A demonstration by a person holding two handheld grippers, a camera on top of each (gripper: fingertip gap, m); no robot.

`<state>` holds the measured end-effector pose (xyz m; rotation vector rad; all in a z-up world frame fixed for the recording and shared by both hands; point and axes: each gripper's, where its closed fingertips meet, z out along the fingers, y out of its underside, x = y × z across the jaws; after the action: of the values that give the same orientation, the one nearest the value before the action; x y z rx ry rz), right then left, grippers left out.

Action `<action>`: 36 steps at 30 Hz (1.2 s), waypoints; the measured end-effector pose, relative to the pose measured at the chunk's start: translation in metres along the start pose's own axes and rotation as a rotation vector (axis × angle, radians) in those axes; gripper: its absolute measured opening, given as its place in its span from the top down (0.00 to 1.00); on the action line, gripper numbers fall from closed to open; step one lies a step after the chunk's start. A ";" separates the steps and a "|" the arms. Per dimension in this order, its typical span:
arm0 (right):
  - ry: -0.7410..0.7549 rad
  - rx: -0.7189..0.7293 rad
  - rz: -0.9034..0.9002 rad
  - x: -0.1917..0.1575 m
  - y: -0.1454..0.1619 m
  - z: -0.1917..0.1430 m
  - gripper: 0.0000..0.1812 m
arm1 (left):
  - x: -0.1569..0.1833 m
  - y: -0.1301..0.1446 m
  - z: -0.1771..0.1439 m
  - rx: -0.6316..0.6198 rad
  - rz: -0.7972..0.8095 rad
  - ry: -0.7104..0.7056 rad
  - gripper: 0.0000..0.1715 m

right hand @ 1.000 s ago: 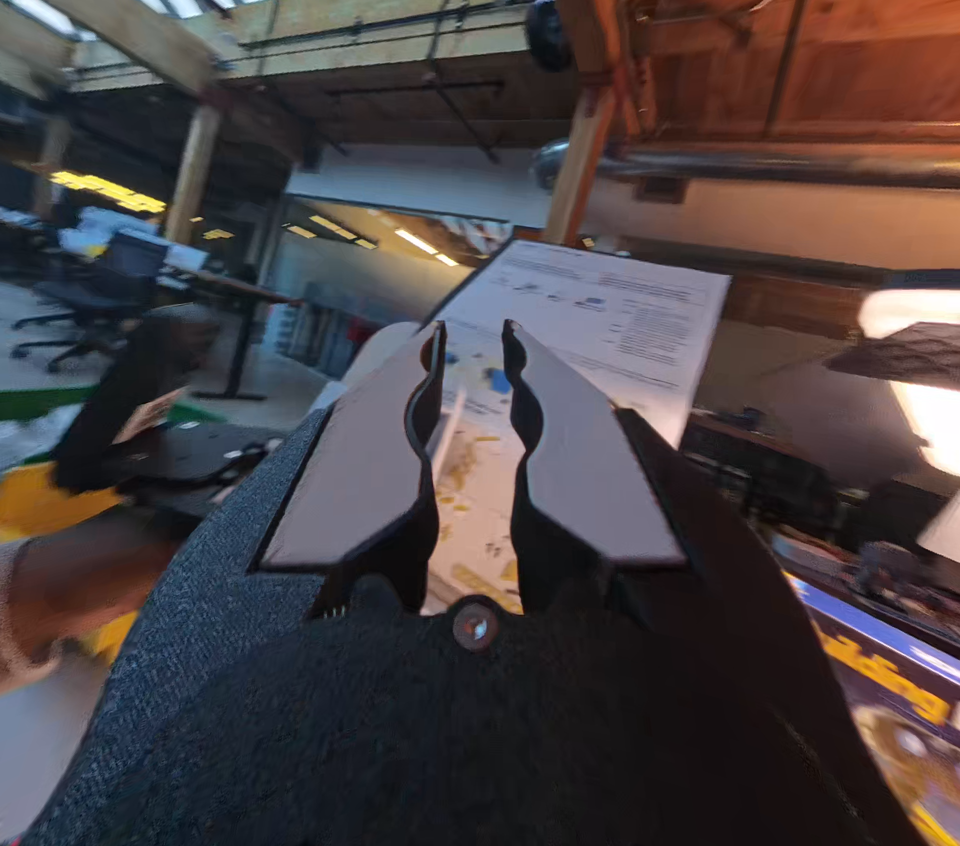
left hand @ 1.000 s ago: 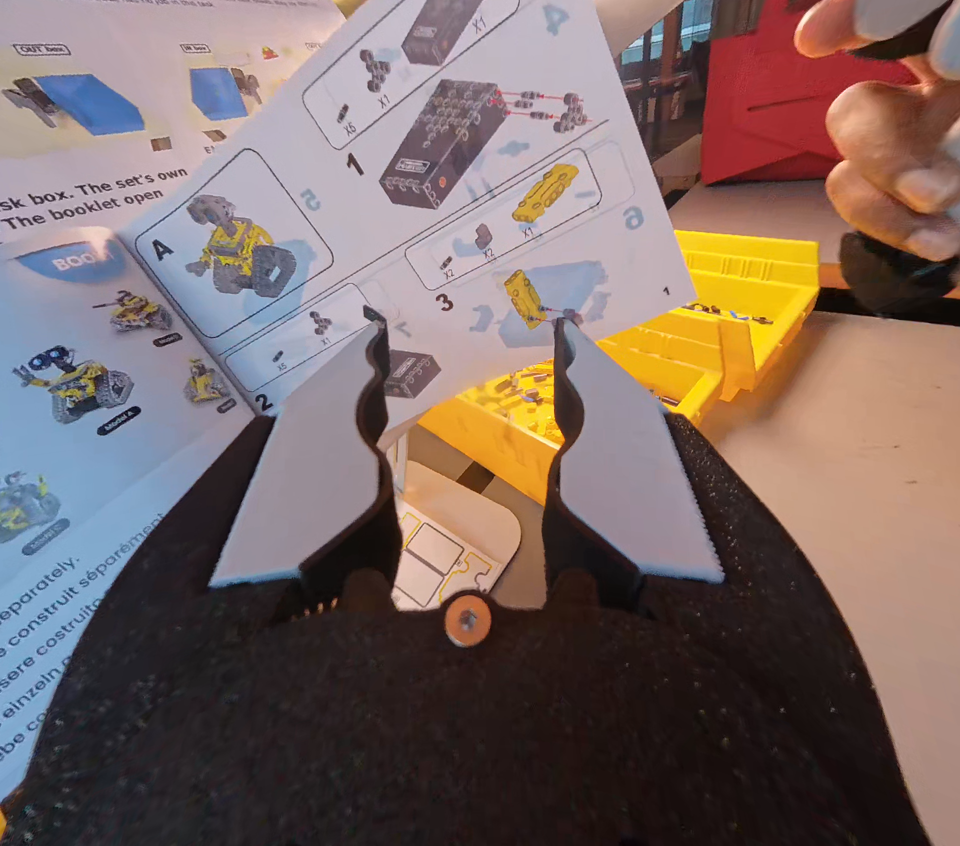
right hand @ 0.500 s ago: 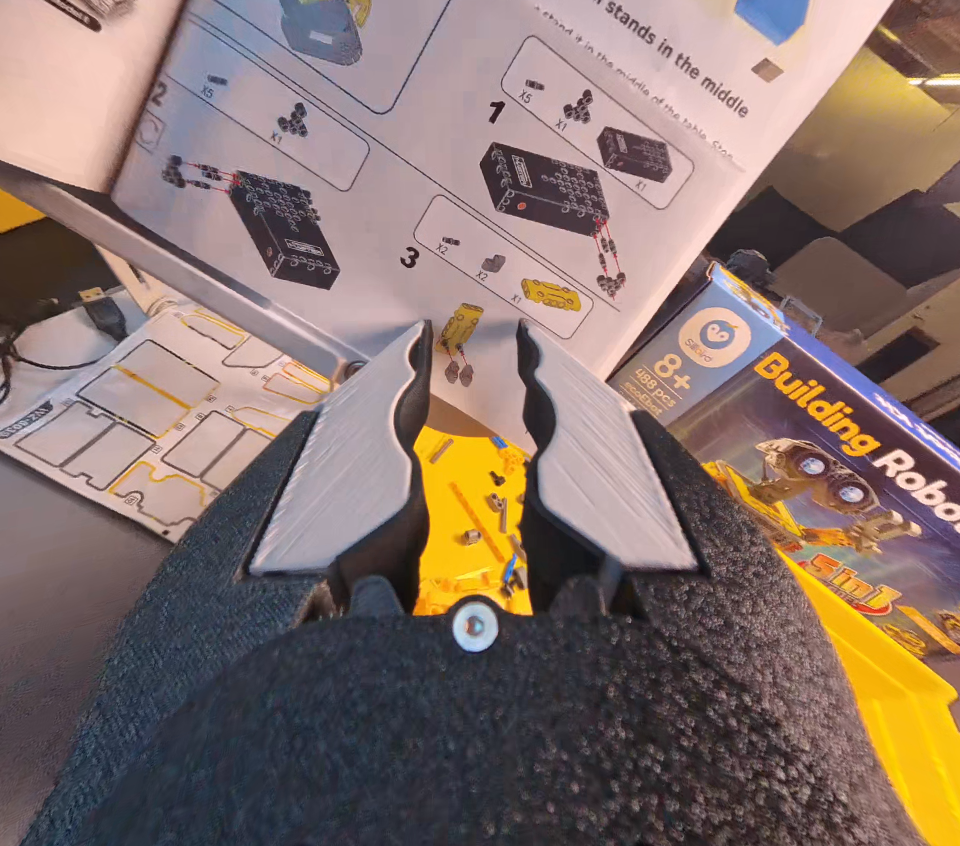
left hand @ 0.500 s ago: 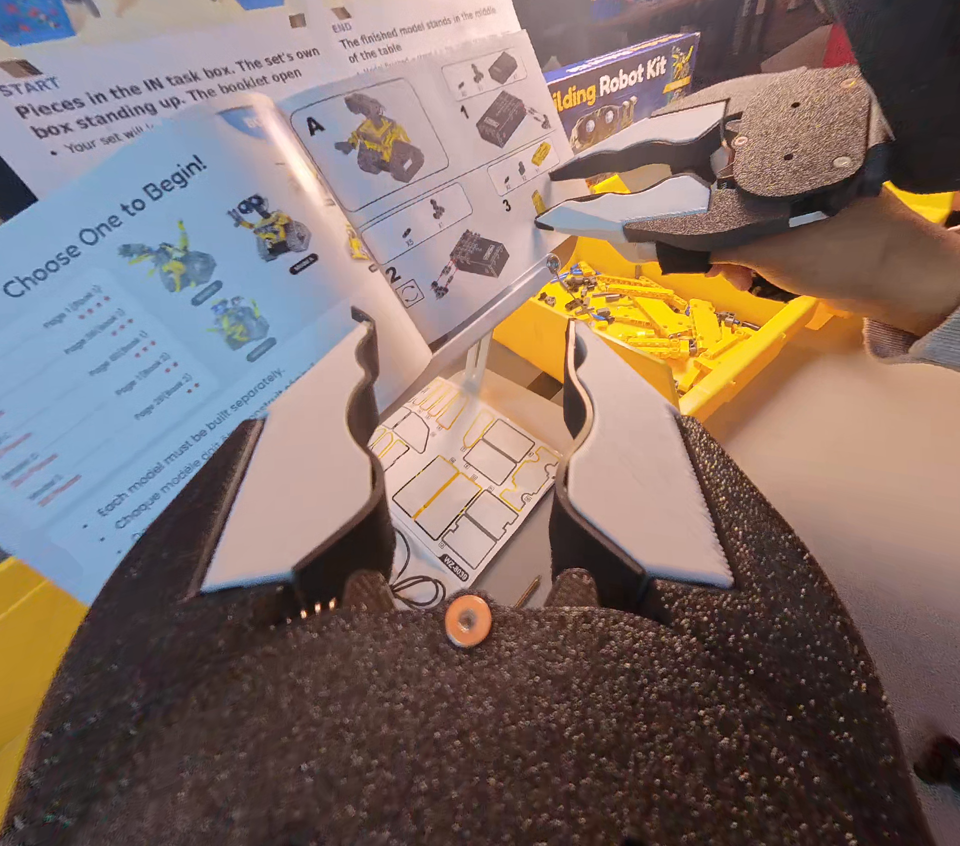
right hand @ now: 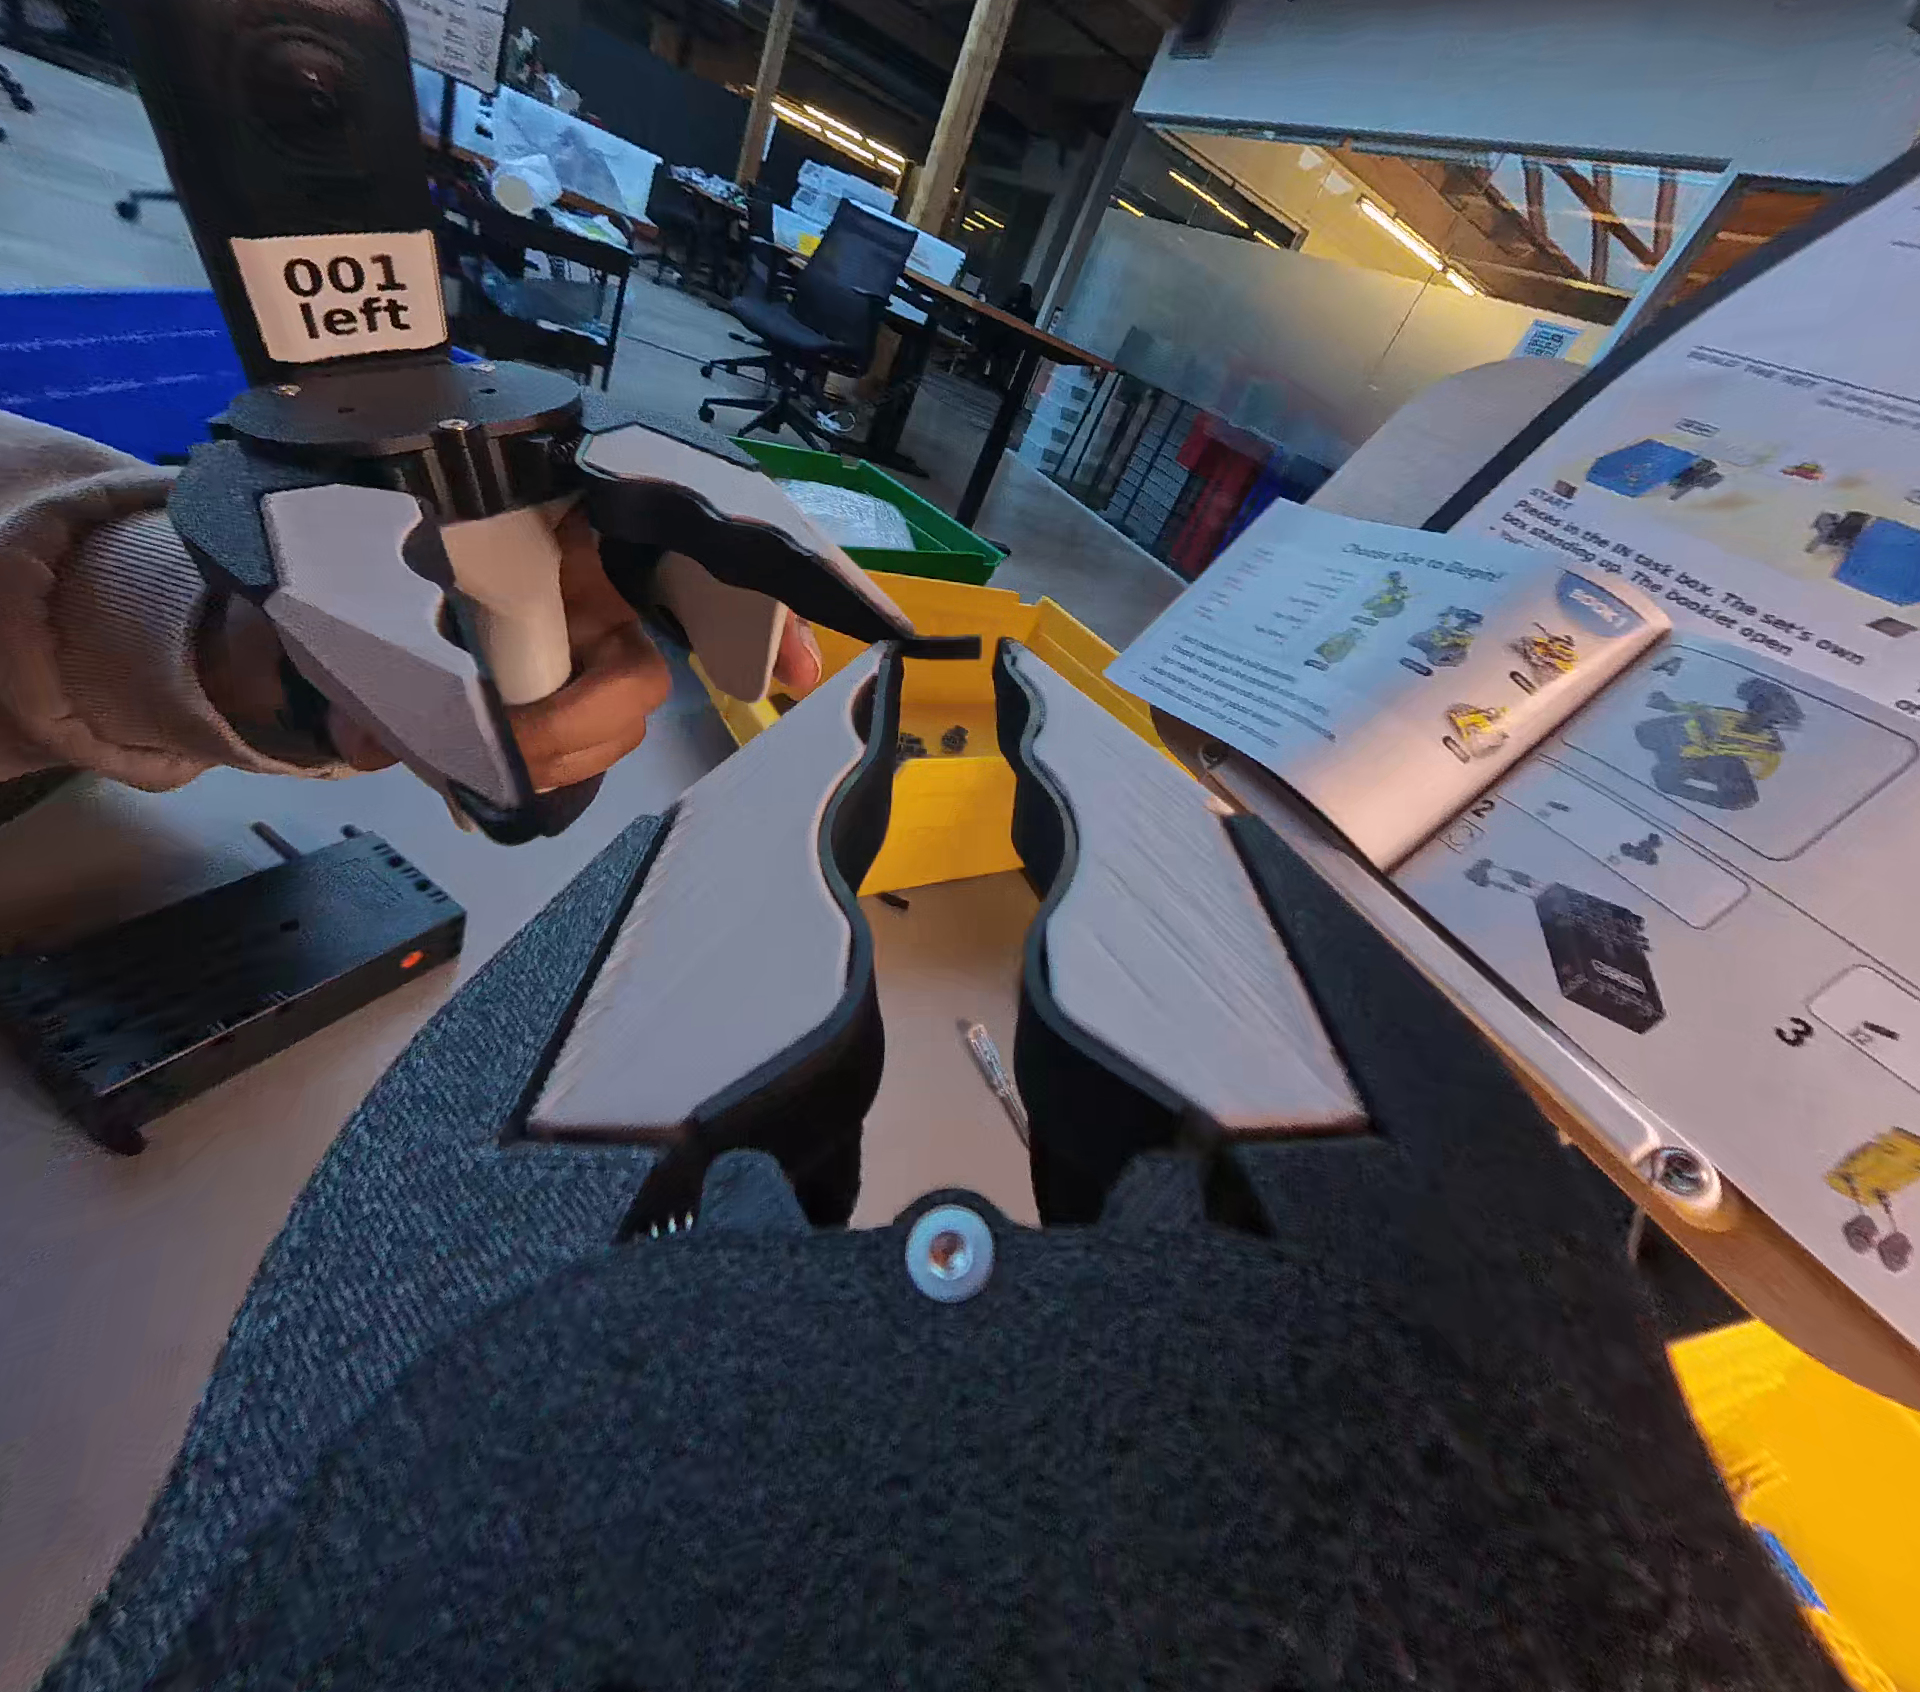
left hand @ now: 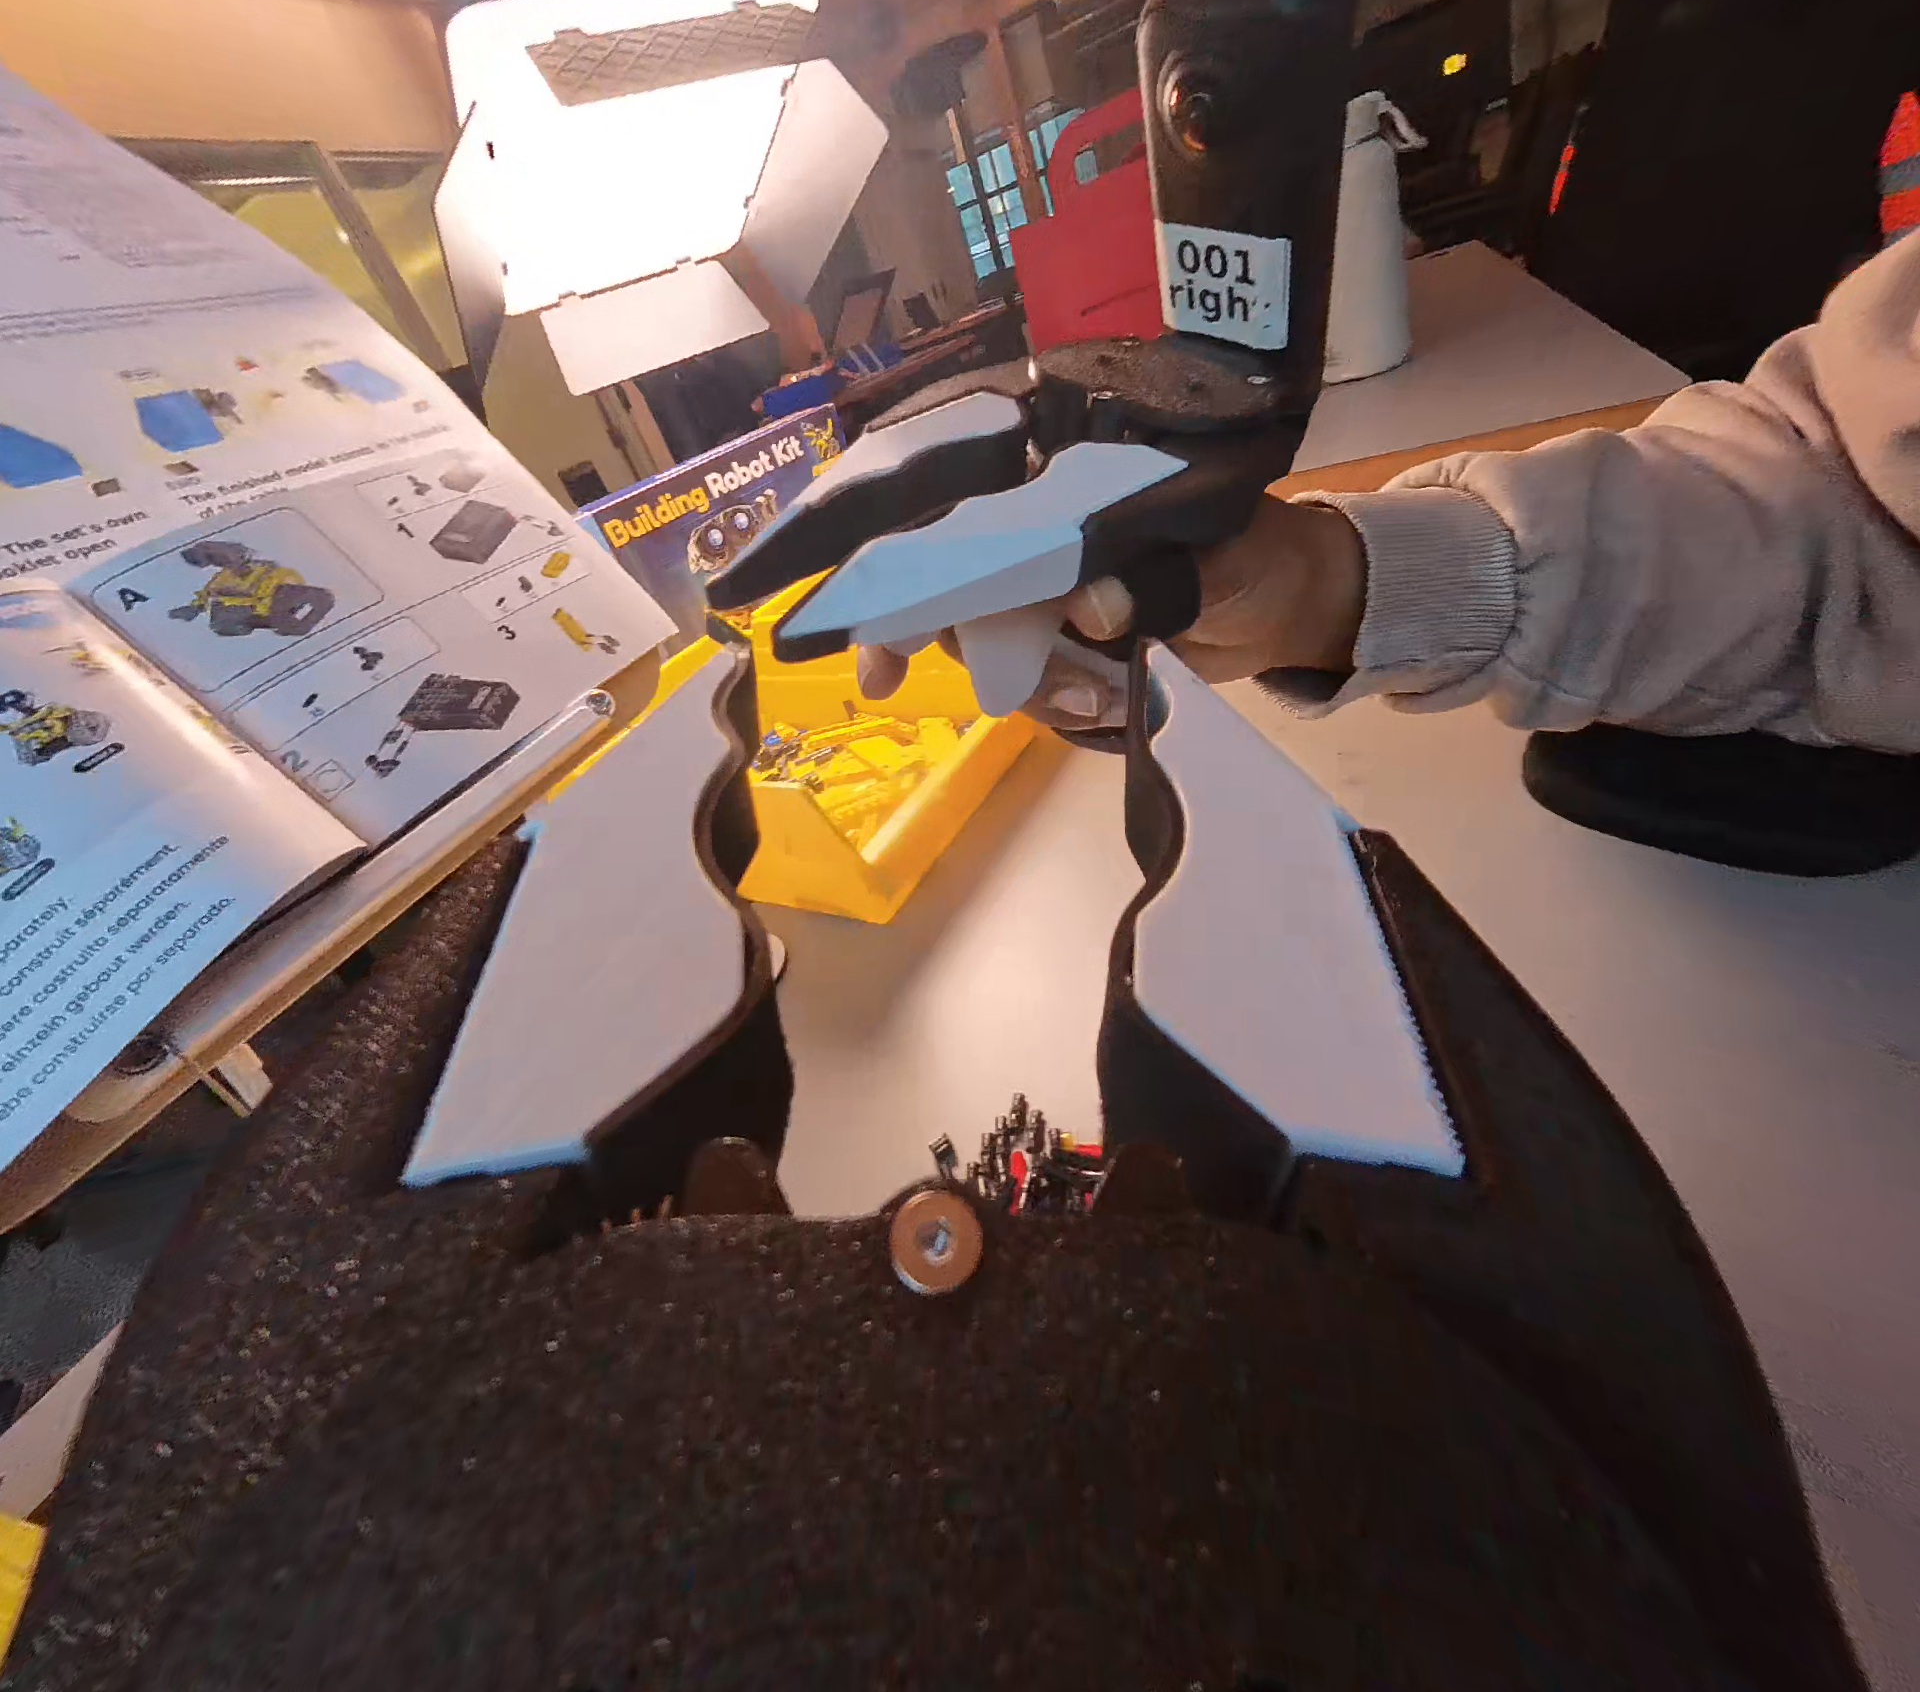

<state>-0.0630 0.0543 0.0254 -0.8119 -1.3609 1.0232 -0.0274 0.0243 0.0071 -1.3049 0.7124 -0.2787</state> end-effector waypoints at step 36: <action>-0.166 0.147 -0.315 -0.086 -0.057 -0.026 0.95 | 0.064 -0.038 -0.037 -0.011 0.455 0.059 0.70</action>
<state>-0.0249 -0.0439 0.0430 -0.3936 -1.4796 0.9430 0.0062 -0.0506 0.0189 -1.1127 1.0375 0.0558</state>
